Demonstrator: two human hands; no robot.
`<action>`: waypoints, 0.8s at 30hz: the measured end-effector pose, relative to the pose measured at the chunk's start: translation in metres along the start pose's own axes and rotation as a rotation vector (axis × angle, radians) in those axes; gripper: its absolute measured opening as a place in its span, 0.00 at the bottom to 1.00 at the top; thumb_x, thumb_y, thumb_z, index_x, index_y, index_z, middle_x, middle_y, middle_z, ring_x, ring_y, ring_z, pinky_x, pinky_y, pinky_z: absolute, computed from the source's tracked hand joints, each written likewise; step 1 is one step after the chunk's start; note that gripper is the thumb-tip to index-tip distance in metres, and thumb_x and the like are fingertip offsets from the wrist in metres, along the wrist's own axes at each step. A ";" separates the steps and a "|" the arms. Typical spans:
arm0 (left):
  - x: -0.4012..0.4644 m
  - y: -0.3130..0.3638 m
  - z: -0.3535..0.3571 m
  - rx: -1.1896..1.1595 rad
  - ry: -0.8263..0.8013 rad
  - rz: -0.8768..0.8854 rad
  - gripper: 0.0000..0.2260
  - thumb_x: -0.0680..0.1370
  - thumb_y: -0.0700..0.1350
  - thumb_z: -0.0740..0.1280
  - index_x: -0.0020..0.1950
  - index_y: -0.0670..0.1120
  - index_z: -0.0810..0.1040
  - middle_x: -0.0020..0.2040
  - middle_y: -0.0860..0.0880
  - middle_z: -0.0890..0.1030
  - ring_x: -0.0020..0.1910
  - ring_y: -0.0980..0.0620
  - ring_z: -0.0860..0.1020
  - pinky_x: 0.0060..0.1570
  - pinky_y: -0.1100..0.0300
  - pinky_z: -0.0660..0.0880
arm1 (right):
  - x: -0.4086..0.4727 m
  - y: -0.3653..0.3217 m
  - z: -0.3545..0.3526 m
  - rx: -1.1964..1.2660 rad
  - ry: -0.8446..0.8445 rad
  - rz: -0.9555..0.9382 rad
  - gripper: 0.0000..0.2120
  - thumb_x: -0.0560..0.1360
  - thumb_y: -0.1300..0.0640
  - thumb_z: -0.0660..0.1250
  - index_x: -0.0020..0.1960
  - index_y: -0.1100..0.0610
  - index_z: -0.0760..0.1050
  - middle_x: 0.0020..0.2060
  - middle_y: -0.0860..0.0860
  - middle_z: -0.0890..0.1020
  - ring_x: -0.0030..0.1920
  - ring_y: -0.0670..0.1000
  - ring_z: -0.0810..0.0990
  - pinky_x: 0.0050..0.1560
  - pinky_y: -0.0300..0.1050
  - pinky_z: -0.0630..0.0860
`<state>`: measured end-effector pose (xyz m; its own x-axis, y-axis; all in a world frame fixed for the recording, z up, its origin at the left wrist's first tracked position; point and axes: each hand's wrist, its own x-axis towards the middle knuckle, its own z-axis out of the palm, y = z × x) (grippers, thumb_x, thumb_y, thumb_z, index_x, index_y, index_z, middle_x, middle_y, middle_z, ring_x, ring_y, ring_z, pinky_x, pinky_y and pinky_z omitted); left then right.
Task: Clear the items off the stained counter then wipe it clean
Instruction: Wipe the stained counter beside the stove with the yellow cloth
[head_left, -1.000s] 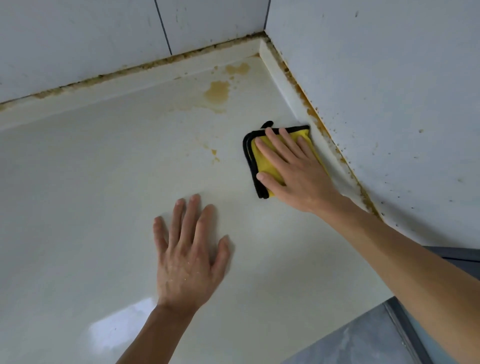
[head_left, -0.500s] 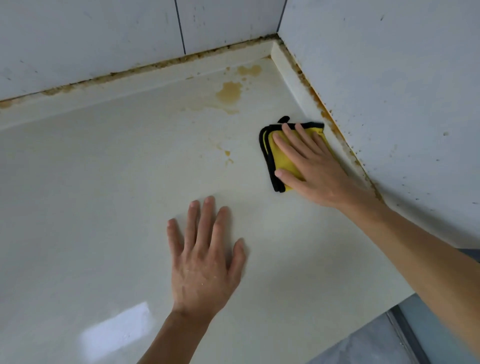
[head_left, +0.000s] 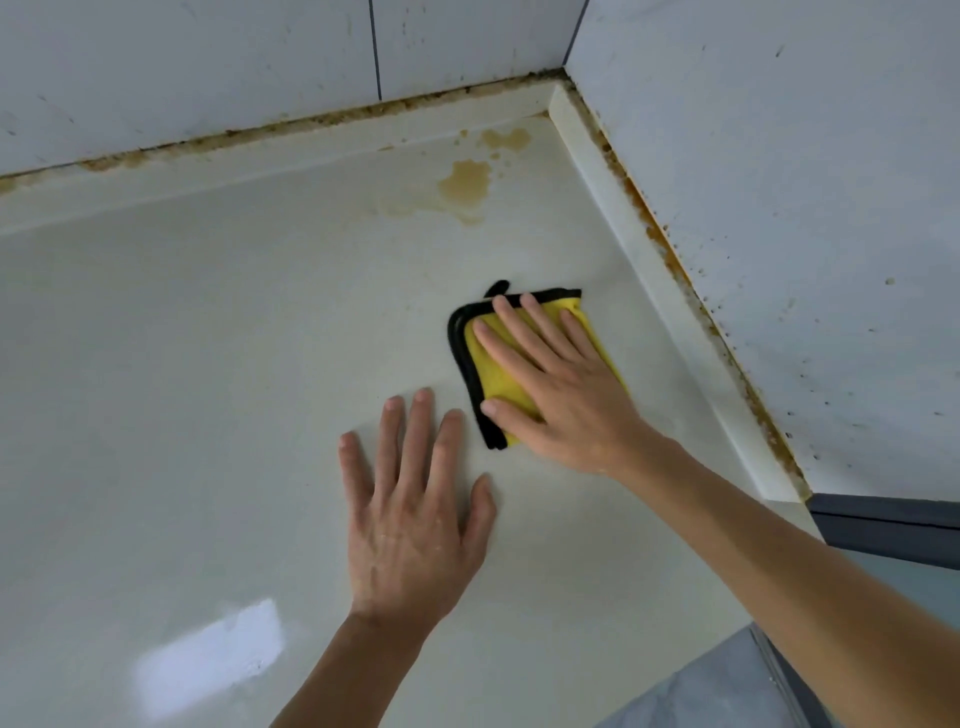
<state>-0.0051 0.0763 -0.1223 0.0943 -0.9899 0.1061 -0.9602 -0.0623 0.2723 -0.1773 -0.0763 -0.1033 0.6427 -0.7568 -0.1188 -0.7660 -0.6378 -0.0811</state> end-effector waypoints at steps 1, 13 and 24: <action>0.000 0.000 0.000 -0.004 0.002 0.002 0.28 0.83 0.59 0.60 0.79 0.46 0.70 0.84 0.43 0.64 0.85 0.39 0.59 0.80 0.30 0.53 | -0.005 0.006 -0.001 -0.001 -0.012 0.013 0.37 0.83 0.32 0.50 0.86 0.46 0.46 0.85 0.48 0.45 0.85 0.53 0.41 0.83 0.61 0.47; 0.003 0.005 -0.004 -0.027 -0.028 -0.056 0.27 0.82 0.58 0.64 0.78 0.47 0.73 0.81 0.40 0.67 0.83 0.37 0.62 0.80 0.31 0.56 | 0.110 -0.052 -0.009 0.010 0.019 -0.154 0.36 0.82 0.34 0.49 0.86 0.47 0.49 0.85 0.51 0.48 0.85 0.55 0.45 0.82 0.61 0.46; 0.001 0.004 -0.003 -0.038 0.000 -0.131 0.28 0.80 0.59 0.65 0.78 0.49 0.72 0.83 0.41 0.64 0.85 0.37 0.59 0.80 0.31 0.56 | 0.149 -0.043 -0.011 0.044 -0.001 -0.220 0.35 0.82 0.33 0.48 0.85 0.43 0.46 0.85 0.48 0.45 0.85 0.54 0.43 0.83 0.59 0.42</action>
<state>-0.0081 0.0758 -0.1179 0.2177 -0.9737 0.0670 -0.9292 -0.1858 0.3194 -0.0484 -0.1628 -0.1060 0.7947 -0.5995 -0.0948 -0.6068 -0.7809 -0.1484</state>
